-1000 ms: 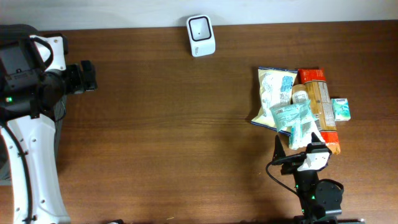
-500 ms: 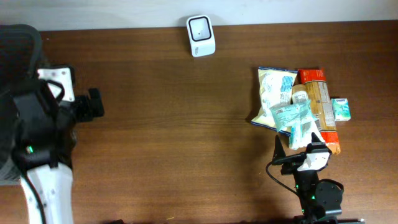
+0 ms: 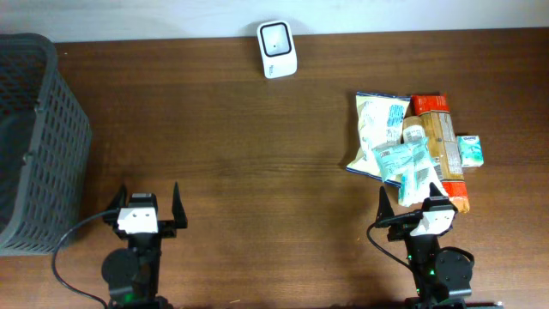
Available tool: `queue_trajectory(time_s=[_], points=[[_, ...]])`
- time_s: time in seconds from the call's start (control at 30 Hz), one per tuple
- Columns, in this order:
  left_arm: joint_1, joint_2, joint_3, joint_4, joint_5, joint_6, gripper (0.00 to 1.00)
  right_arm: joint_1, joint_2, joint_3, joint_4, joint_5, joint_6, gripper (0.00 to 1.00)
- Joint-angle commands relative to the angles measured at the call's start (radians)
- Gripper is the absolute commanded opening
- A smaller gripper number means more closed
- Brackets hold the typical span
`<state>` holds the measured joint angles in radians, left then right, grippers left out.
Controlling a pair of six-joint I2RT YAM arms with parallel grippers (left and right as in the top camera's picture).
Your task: Scan the item barcode
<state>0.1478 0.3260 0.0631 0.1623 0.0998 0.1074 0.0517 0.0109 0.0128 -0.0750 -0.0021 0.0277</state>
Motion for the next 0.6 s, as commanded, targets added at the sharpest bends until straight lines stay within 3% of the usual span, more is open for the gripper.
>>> queue_trajectory(time_s=[0.0,0.13,0.2,0.57], points=[[-0.009,-0.111,-0.055,-0.056,-0.02,-0.002,0.99,-0.006,-0.006,-0.007,-0.004,-0.006,0.01,0.99],[-0.011,-0.257,-0.055,-0.236,-0.019,-0.002,0.99,-0.006,-0.006,-0.007,-0.004,-0.006,0.01,0.99],[-0.026,-0.32,-0.055,-0.224,-0.018,-0.002,0.99,-0.006,-0.006,-0.007,-0.004,-0.006,0.01,0.99],[-0.037,-0.32,-0.054,-0.236,-0.018,-0.002,0.99,-0.006,-0.006,-0.007,-0.004,-0.006,0.01,0.99]])
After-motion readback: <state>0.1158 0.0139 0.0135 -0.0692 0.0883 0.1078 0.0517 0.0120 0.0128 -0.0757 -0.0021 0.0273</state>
